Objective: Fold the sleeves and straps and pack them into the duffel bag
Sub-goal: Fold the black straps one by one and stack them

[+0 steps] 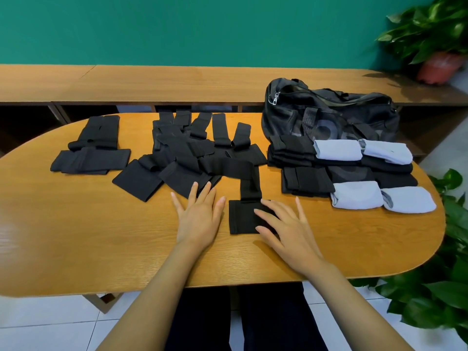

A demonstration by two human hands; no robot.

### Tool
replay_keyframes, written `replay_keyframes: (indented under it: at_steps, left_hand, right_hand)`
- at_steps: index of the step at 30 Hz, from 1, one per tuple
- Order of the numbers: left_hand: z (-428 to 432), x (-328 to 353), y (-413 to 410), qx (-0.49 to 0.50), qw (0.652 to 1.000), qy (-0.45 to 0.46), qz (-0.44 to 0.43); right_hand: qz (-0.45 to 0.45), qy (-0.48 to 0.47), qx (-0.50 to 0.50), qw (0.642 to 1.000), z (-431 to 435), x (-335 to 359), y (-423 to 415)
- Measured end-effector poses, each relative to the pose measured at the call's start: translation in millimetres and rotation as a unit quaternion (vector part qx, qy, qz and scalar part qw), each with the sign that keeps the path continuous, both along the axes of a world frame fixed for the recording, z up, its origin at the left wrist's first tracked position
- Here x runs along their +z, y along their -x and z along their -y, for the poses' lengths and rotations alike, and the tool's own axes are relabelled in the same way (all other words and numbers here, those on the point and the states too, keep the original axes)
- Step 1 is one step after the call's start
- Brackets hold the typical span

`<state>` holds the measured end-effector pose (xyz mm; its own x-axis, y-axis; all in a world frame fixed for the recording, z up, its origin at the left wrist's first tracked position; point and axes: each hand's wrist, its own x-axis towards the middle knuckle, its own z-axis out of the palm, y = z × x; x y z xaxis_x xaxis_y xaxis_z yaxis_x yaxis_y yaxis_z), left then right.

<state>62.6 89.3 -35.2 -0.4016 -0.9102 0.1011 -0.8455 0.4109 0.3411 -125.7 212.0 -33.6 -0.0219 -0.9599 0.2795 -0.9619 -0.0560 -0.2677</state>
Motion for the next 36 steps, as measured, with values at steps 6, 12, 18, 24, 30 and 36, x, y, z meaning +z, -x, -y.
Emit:
replay_keyframes:
  at_steps: [6,12,18,24,30,36]
  left_hand:
    - [0.7,-0.9,0.7,0.004,1.0,0.01,0.012]
    - [-2.3,6.0,1.4,-0.004,0.998,0.056,-0.024]
    - [10.4,31.5,36.8,-0.145,0.967,0.207,-0.043]
    - [37.1,45.7,58.3,-0.249,0.944,0.201,0.072]
    - [49.0,37.9,11.3,-0.15,0.946,0.28,-0.067]
    - [48.1,21.4,-43.8,-0.053,0.969,0.241,-0.028]
  right_hand:
    - [0.041,0.073,-0.013,0.996,-2.9,-6.3,0.6]
    - [0.051,0.092,-0.013,0.994,-3.1,-8.8,0.4]
    - [0.064,0.085,-0.018,0.994,-1.7,-8.5,-0.3]
    - [0.067,0.087,-0.022,0.994,-2.8,-9.6,0.8]
    - [0.076,0.088,-0.028,0.993,-1.6,-10.5,2.9]
    - [0.067,0.088,-0.031,0.993,-1.2,-11.9,2.8]
